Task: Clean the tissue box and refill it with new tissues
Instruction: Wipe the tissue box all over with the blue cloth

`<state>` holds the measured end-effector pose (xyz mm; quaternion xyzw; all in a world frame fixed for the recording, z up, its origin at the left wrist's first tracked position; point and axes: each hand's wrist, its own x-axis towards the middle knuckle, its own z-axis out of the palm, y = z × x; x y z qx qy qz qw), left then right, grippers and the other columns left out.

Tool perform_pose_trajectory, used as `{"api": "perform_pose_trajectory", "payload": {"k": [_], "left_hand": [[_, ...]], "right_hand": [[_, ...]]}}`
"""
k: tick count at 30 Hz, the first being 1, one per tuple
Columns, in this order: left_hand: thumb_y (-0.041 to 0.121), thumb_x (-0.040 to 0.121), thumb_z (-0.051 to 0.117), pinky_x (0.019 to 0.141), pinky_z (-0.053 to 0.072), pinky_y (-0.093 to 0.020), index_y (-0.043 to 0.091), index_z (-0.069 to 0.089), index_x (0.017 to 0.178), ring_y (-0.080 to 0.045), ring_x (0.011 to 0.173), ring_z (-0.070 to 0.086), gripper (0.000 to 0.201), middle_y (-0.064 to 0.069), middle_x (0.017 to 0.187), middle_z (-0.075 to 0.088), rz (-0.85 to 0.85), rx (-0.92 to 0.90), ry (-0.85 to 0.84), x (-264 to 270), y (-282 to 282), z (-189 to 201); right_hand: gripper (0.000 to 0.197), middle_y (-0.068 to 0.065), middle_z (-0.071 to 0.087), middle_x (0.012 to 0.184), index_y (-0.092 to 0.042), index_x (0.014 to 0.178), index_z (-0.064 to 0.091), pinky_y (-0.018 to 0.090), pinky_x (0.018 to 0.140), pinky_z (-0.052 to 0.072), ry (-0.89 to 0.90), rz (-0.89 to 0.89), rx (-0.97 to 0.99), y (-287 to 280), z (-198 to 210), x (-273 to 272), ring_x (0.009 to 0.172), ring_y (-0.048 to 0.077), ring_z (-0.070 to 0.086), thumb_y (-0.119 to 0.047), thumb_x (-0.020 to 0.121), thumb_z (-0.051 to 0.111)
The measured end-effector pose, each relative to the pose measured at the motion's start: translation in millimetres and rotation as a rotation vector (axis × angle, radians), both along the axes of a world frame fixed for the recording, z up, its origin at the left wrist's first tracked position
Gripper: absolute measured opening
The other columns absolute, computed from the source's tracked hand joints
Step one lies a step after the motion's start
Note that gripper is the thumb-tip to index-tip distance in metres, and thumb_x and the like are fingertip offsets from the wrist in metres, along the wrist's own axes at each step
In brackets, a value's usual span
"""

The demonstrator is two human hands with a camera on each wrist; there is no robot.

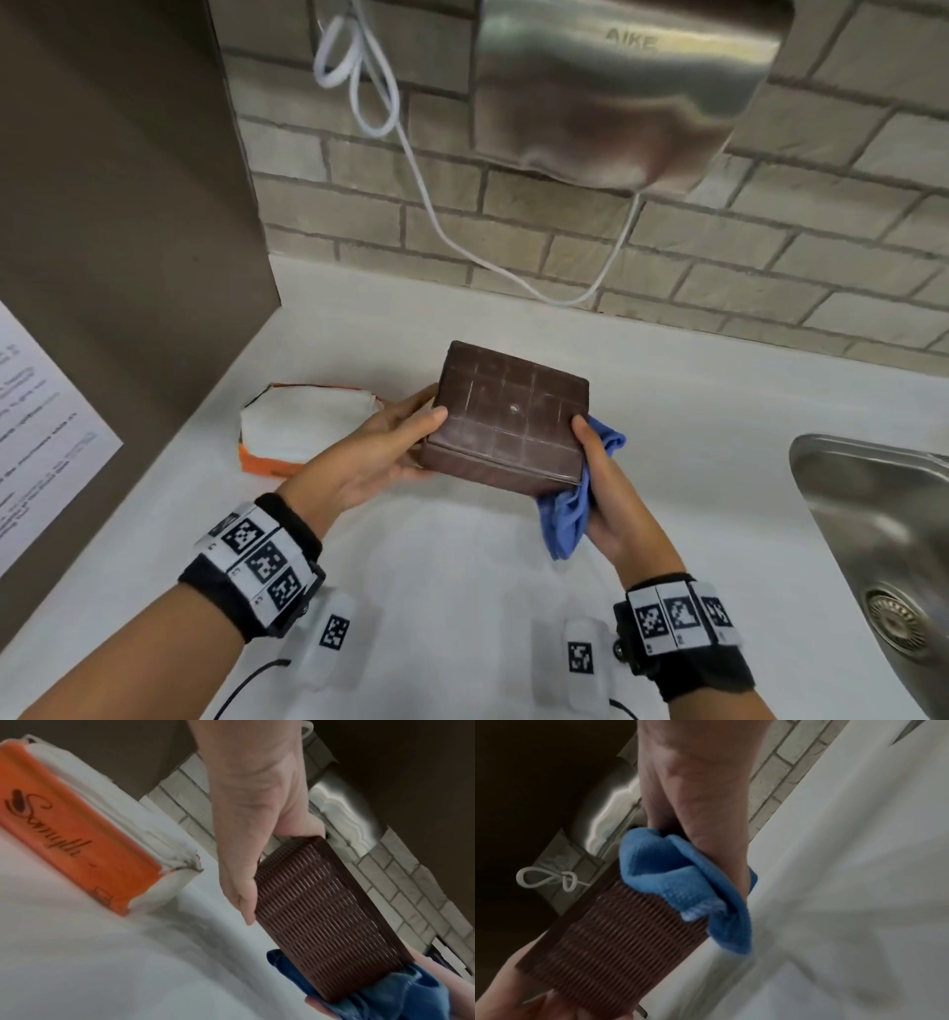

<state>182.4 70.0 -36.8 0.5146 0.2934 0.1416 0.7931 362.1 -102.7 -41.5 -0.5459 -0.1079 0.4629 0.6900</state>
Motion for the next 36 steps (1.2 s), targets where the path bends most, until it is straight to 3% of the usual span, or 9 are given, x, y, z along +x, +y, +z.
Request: {"api": "perform_pose_trajectory", "payload": {"k": [7,14,17,19,21,23,26,31,36], "left_hand": [[0.027,0.1,0.052,0.078,0.062,-0.033,0.02,0.055,0.137,-0.022,0.112,0.068,0.038,-0.004,0.121,0.072,0.039,-0.083,0.083,3.0,-11.9,-21.4],[0.03,0.101,0.05,0.075,0.062,-0.035,0.017,0.059,0.131,-0.022,0.111,0.068,0.034,-0.005,0.119,0.072,0.075,-0.139,0.116,-2.1,-12.5,-27.9],[0.031,0.1,0.052,0.071,0.061,-0.032,0.017,0.06,0.131,-0.019,0.108,0.069,0.034,-0.005,0.119,0.072,0.069,-0.134,0.134,-3.5,-13.6,-32.4],[0.029,0.1,0.053,0.068,0.061,-0.031,0.016,0.062,0.128,-0.019,0.105,0.069,0.033,-0.006,0.117,0.073,0.075,-0.16,0.14,-2.3,-16.6,-34.8],[0.029,0.099,0.053,0.065,0.061,-0.03,0.016,0.063,0.124,-0.018,0.099,0.071,0.03,-0.006,0.111,0.074,0.078,-0.19,0.142,-0.6,-19.5,-36.9],[0.029,0.099,0.054,0.066,0.061,-0.03,0.016,0.062,0.126,-0.018,0.103,0.07,0.031,-0.007,0.114,0.073,0.068,-0.211,0.129,0.7,-20.4,-38.8],[0.021,0.096,0.058,0.08,0.061,-0.033,0.022,0.057,0.132,-0.022,0.114,0.066,0.036,-0.007,0.126,0.068,0.019,-0.218,0.077,0.7,-21.2,-43.8],[0.013,0.097,0.058,0.085,0.06,-0.039,0.022,0.056,0.136,-0.023,0.11,0.068,0.04,-0.01,0.123,0.069,0.118,-0.187,0.059,9.1,-25.9,-55.5],[0.017,0.096,0.058,0.096,0.053,-0.042,0.025,0.061,0.128,-0.022,0.109,0.068,0.033,-0.007,0.121,0.071,0.091,-0.124,0.104,5.9,-24.8,-58.4]], "right_hand": [[0.027,0.022,0.062,0.125,-0.03,0.122,0.063,0.047,0.092,0.05,-0.356,-0.194,-0.116,11.5,-16.1,-11.0,0.11,0.047,0.057,-0.026,0.099,0.049],[0.027,-0.015,0.066,0.114,-0.038,0.12,0.059,0.034,0.104,0.044,-0.513,-0.259,-0.055,8.3,-1.9,5.5,0.117,0.013,0.059,-0.025,0.097,0.054],[0.05,-0.018,0.047,0.137,-0.037,0.146,0.03,0.016,0.101,0.042,-0.628,-0.174,-0.082,9.6,12.5,11.9,0.126,0.014,0.051,-0.035,0.099,0.047],[0.063,-0.02,0.05,0.12,-0.036,0.152,0.007,0.0,0.072,0.047,-0.764,-0.09,-0.194,14.3,16.4,7.0,0.093,0.006,0.063,-0.035,0.1,0.044],[0.076,0.001,0.07,0.097,-0.041,0.15,-0.009,0.018,0.061,0.057,-0.885,-0.013,-0.271,18.2,11.6,1.3,0.067,0.016,0.068,-0.045,0.096,0.045],[0.084,0.023,0.07,0.101,-0.046,0.147,-0.015,0.042,0.076,0.059,-1.009,0.111,-0.374,21.8,0.8,-1.6,0.086,0.032,0.07,-0.062,0.088,0.043],[0.084,0.003,0.032,0.156,-0.047,0.149,-0.002,0.048,0.114,0.03,-1.137,0.309,-0.533,30.4,-10.8,3.5,0.145,0.029,0.022,-0.077,0.078,0.032],[0.055,0.003,0.03,0.156,-0.037,0.147,0.03,0.045,0.119,0.024,-1.589,0.271,-0.432,33.7,-23.7,-44.2,0.145,0.031,0.022,-0.027,0.096,0.047],[0.06,0.008,0.037,0.152,-0.035,0.144,0.038,0.043,0.117,0.027,-1.608,0.377,-0.289,29.9,-25.9,-32.5,0.144,0.03,0.027,-0.01,0.09,0.043]]}}
